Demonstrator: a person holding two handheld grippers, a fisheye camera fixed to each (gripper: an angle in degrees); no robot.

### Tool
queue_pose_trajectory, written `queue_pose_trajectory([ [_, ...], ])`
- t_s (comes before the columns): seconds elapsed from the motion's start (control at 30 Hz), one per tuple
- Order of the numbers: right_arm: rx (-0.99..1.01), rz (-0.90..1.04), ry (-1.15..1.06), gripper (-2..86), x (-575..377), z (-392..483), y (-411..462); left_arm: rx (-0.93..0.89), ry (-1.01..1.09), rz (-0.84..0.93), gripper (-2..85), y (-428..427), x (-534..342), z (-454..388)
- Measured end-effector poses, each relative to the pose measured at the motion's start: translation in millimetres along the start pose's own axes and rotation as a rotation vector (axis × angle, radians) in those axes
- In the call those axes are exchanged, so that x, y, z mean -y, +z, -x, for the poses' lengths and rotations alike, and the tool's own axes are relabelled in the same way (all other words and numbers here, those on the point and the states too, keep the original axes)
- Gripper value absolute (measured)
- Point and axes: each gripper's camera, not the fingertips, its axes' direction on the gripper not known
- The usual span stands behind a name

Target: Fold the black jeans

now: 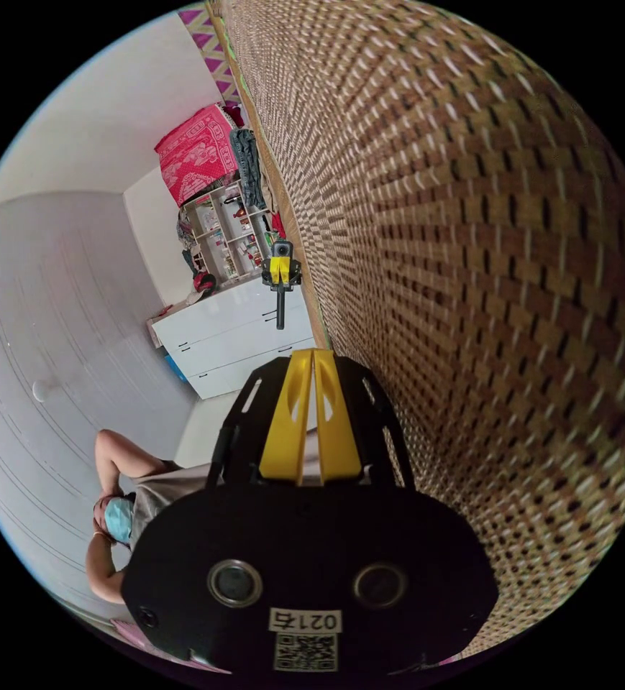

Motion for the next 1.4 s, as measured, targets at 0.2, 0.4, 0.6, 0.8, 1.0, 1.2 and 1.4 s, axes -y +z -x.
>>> queue_pose_trajectory([
  [0.2,0.001,0.000,0.000,-0.7,2.6,9.8,10.3,-0.001,0.000,0.001,-0.9,-4.4,-12.2,5.6],
  [0.4,0.002,0.000,0.000,-0.8,4.2,17.8,19.3,-0.001,0.000,0.001,-0.9,-6.9,-22.1,9.8],
  [0.6,0.003,0.000,0.000,-0.8,4.8,24.1,27.0,-0.002,0.000,0.002,-0.9,-7.8,-30.0,12.6],
  [0.8,0.003,0.000,0.000,-0.8,4.5,28.7,33.2,-0.002,0.000,0.002,-0.9,-7.4,-35.9,14.3],
  [1.0,0.004,0.000,0.000,-0.8,3.6,31.7,37.9,-0.003,0.000,0.002,-0.9,-6.1,-40.2,15.2],
  [1.2,0.004,0.000,0.000,-0.8,2.1,33.0,41.2,-0.003,0.001,0.003,-0.9,-3.9,-43.0,15.4],
  [1.4,0.004,-0.001,0.000,-0.7,0.1,32.8,43.0,-0.004,0.001,0.003,-0.9,-1.3,-44.4,15.1],
])
